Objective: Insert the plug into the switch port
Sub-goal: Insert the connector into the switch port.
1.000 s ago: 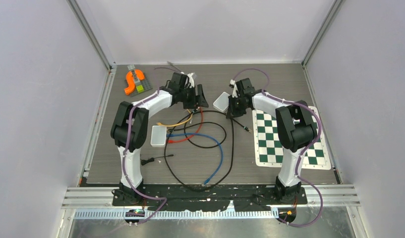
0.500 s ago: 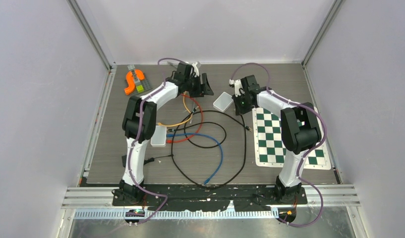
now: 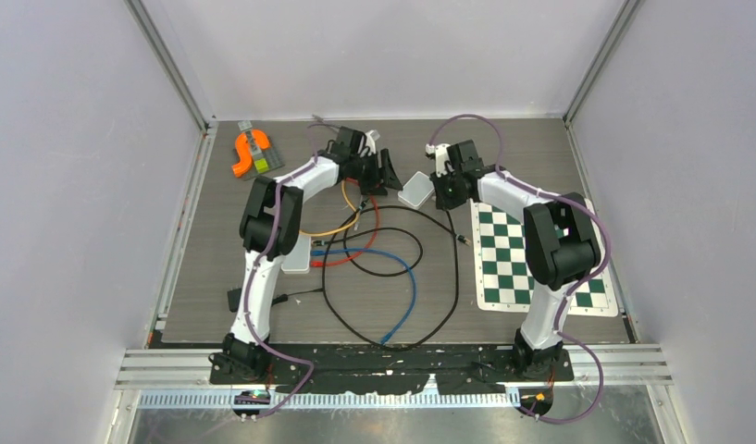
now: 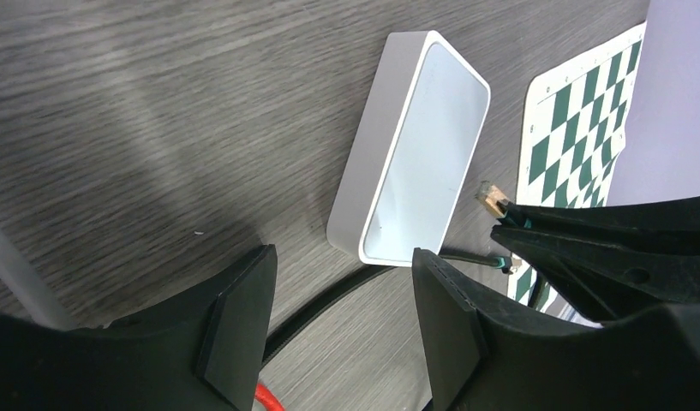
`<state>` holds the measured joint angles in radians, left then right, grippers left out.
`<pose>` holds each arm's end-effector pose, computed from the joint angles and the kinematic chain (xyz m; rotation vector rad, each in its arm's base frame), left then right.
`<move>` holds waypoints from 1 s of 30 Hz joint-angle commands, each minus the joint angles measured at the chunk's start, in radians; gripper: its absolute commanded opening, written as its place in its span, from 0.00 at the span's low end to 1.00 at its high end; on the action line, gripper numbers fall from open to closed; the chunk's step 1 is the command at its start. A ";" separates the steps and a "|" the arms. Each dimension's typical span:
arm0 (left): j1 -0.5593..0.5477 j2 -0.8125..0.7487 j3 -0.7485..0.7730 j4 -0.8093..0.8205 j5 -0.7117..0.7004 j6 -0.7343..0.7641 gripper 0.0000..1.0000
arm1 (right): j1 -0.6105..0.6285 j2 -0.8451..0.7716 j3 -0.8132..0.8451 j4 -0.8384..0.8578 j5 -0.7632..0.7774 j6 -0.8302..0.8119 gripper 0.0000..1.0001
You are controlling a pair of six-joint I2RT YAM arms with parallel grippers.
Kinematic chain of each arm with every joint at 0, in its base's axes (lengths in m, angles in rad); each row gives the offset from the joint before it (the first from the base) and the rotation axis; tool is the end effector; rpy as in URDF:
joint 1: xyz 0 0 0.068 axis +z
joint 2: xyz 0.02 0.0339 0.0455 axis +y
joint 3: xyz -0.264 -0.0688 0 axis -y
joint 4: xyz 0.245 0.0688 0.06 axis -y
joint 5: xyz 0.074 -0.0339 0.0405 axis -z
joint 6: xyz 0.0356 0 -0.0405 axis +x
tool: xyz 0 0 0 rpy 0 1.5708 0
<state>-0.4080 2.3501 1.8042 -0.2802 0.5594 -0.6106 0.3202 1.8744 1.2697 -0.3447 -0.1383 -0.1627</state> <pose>0.4668 -0.2223 0.1488 0.0265 2.5457 -1.1162 0.3764 0.1300 0.1867 -0.6577 2.4362 0.2379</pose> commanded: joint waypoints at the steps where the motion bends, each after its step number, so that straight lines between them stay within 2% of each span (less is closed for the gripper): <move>1: 0.001 -0.011 0.054 -0.001 0.028 0.038 0.62 | 0.030 -0.014 0.014 0.072 0.029 0.132 0.05; 9: 0.001 0.024 0.068 -0.003 0.054 0.033 0.62 | 0.061 0.019 -0.057 0.186 0.077 0.217 0.05; 17: -0.003 0.049 0.083 0.036 0.146 0.006 0.61 | 0.065 0.032 -0.095 0.260 0.022 0.241 0.05; 30: -0.004 0.070 0.095 0.071 0.187 -0.035 0.60 | 0.068 -0.022 -0.120 0.198 0.077 0.279 0.05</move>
<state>-0.4084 2.4104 1.8603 -0.2646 0.6964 -0.6258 0.3786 1.8904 1.1736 -0.0944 -0.0948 0.0868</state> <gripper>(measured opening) 0.601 0.160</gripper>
